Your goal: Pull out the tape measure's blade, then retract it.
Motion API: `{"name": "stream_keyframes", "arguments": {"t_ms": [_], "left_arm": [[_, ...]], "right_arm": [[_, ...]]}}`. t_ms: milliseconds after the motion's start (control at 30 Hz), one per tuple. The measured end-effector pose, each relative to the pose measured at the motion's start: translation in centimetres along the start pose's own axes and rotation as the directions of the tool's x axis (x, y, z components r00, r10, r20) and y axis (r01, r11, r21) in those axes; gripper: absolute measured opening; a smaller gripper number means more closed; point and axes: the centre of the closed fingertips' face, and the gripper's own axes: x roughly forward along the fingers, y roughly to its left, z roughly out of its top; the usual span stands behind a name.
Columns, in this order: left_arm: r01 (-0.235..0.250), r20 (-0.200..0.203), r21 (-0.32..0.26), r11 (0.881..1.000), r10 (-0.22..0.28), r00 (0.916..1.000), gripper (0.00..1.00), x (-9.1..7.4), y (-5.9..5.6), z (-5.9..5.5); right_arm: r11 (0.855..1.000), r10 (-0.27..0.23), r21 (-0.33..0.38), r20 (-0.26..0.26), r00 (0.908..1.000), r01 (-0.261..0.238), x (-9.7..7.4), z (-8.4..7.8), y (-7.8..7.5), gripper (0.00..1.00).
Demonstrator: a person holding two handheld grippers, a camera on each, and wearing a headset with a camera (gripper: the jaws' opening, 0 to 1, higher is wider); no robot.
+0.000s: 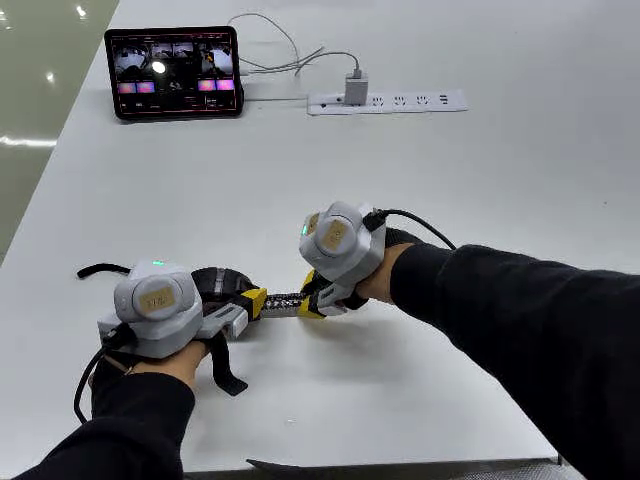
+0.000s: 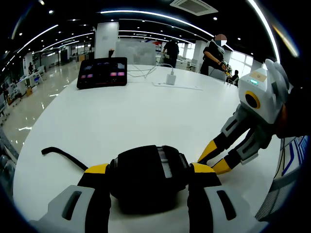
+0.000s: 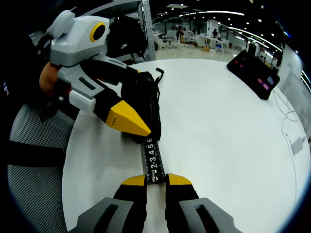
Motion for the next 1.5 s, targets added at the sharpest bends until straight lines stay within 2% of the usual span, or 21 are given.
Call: {"name": "stream_keyframes", "arguments": {"t_ms": [133,1500], "left_arm": [[-0.001,0.000,-0.002,1.000,0.001,1.0000,0.59,0.0,0.0,0.0],[0.005,0.001,-0.010,1.000,-0.005,1.0000,0.59,0.1,0.2,0.1]], "right_arm": [[1.000,0.001,-0.014,0.002,1.0000,-0.001,0.1,0.1,0.0,0.10],[1.000,0.011,0.009,0.032,0.9994,-0.012,0.8,1.3,0.3,0.09]]}}
